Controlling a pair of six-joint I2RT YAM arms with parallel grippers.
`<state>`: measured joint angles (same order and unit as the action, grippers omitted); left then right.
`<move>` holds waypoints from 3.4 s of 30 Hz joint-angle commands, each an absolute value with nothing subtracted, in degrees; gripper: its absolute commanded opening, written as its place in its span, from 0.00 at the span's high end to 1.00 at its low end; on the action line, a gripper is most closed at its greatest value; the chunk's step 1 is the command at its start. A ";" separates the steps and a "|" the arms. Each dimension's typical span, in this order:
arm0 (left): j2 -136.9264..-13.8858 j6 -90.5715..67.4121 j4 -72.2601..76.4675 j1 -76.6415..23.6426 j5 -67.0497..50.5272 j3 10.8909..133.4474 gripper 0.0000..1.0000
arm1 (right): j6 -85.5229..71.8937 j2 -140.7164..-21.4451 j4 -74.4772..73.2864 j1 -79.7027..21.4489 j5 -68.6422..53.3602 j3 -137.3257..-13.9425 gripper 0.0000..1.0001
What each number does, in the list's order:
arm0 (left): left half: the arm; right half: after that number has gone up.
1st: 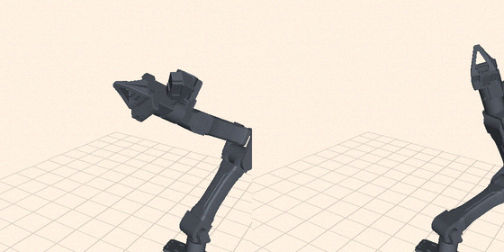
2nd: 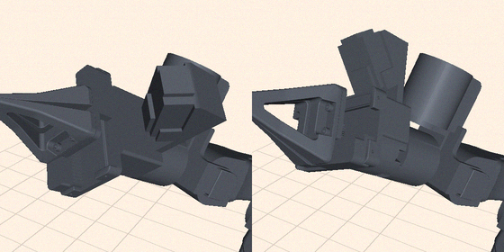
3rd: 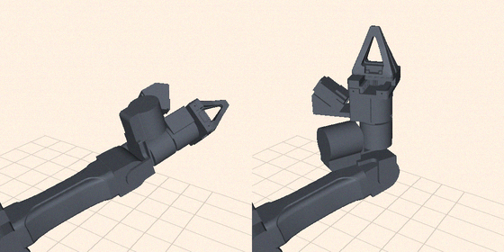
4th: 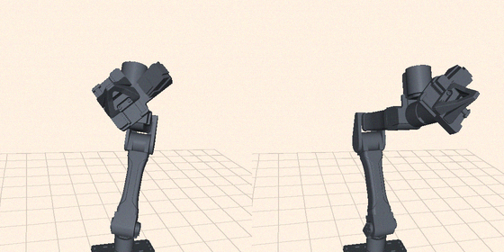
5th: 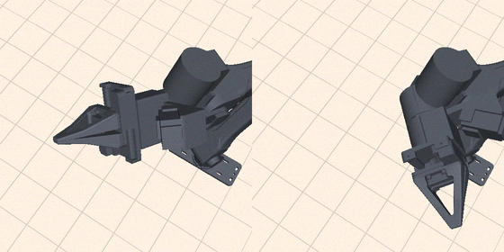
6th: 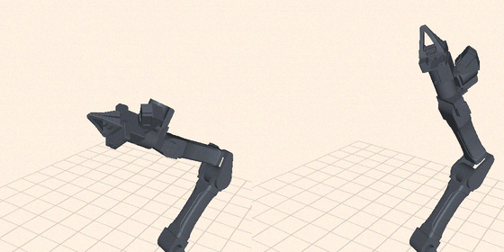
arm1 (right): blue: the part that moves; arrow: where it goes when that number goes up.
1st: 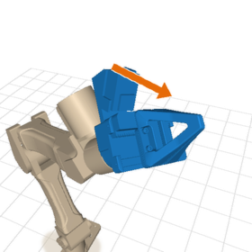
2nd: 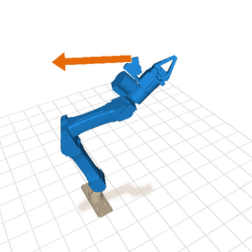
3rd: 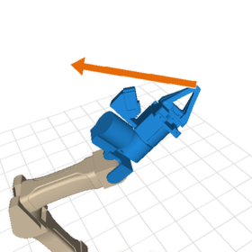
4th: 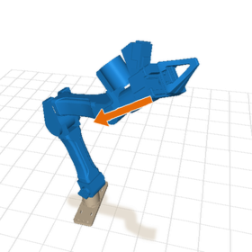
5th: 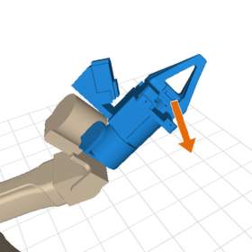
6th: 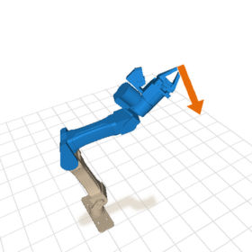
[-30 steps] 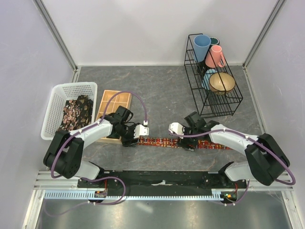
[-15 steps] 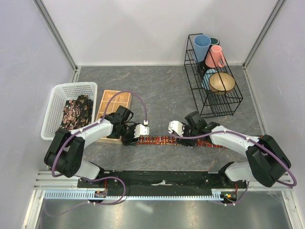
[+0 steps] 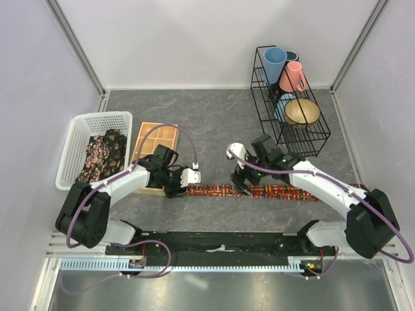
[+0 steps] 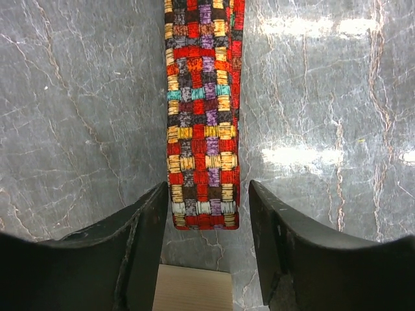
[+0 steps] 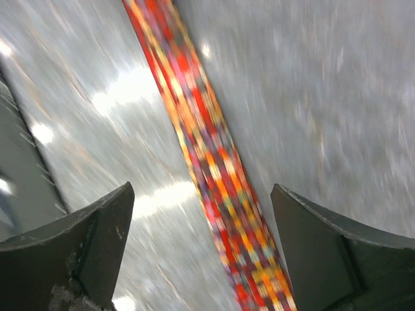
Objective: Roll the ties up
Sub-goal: Roll the tie at the center of the board.
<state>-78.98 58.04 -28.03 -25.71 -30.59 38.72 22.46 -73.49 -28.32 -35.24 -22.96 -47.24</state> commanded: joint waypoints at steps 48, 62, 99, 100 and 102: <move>-85.69 46.50 -12.83 -39.02 -34.98 46.49 0.56 | -26.36 -97.89 3.51 -31.82 -51.33 -49.65 0.46; -87.71 45.44 -12.83 -39.81 -32.61 47.72 0.56 | -28.57 -103.18 7.56 -31.64 -52.91 -50.01 0.69; -83.58 52.30 -21.98 -37.27 -30.14 45.35 0.47 | -21.97 -105.82 0.53 -30.59 -53.96 -53.00 0.98; -83.84 52.03 -21.89 -37.35 -30.58 46.13 0.49 | -22.06 -105.65 0.53 -30.50 -53.96 -53.17 0.91; -84.90 51.42 -21.80 -37.44 -31.81 47.02 0.55 | -22.59 -105.47 0.53 -30.50 -54.14 -53.26 0.84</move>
<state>-83.74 51.22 -22.46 -37.34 -29.21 44.73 -23.09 -105.82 -0.21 -30.72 -53.52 -51.05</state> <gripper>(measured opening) 0.482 0.111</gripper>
